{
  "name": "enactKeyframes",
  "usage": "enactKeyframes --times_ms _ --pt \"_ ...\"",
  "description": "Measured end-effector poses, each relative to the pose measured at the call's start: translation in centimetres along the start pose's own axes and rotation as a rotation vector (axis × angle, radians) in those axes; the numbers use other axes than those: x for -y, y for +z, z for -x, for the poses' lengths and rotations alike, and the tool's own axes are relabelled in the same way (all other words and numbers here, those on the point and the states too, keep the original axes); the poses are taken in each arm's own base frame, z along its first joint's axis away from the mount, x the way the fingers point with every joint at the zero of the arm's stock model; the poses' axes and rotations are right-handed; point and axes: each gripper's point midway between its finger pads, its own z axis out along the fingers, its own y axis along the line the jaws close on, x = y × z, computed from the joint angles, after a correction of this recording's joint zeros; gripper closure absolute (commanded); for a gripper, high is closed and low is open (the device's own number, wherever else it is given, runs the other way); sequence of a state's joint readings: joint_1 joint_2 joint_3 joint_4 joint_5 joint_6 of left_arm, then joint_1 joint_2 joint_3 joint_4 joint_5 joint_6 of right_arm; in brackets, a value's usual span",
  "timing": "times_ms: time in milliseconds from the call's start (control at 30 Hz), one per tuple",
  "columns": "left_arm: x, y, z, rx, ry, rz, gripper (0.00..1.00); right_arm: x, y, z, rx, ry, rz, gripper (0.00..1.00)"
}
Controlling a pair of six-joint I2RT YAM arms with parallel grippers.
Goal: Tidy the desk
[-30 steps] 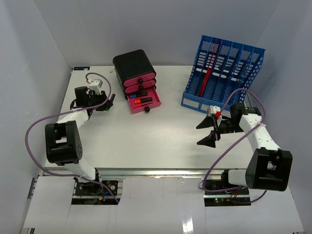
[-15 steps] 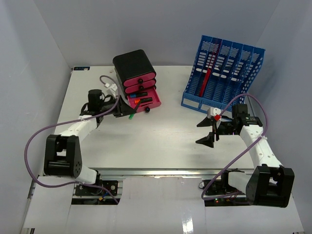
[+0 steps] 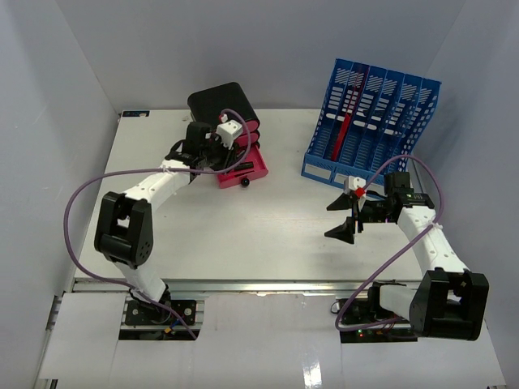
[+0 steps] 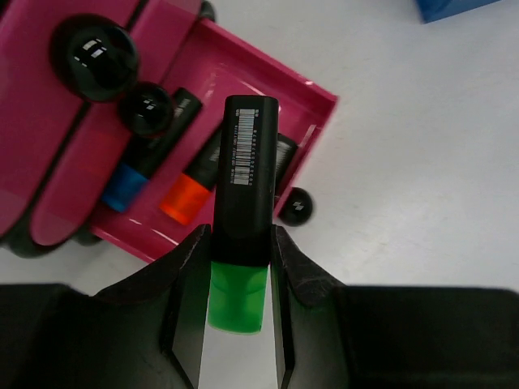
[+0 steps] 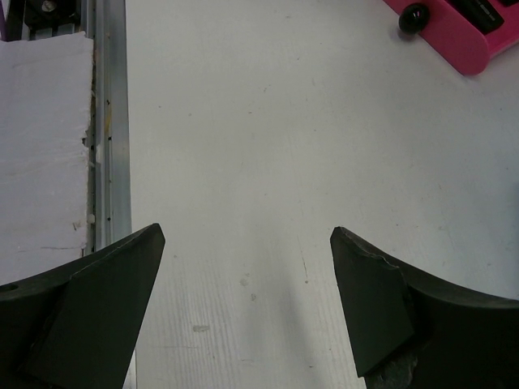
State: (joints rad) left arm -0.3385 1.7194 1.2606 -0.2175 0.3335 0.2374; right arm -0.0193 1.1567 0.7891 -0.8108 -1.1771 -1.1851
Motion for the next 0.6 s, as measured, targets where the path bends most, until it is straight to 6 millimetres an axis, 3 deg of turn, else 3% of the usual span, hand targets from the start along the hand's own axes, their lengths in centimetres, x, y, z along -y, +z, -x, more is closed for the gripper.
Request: enactKeyframes --times_ms 133,333,600 --pt "-2.3 2.3 -0.8 -0.064 0.129 0.085 0.83 0.0 0.0 0.0 0.0 0.002 0.001 0.1" --pt "-3.4 4.5 -2.4 -0.134 0.214 0.143 0.42 0.0 0.0 -0.1 -0.003 0.002 0.0 0.1" --pt "-3.4 4.9 -1.8 -0.12 0.237 0.187 0.27 0.2 0.0 -0.6 -0.03 -0.02 -0.006 0.1"
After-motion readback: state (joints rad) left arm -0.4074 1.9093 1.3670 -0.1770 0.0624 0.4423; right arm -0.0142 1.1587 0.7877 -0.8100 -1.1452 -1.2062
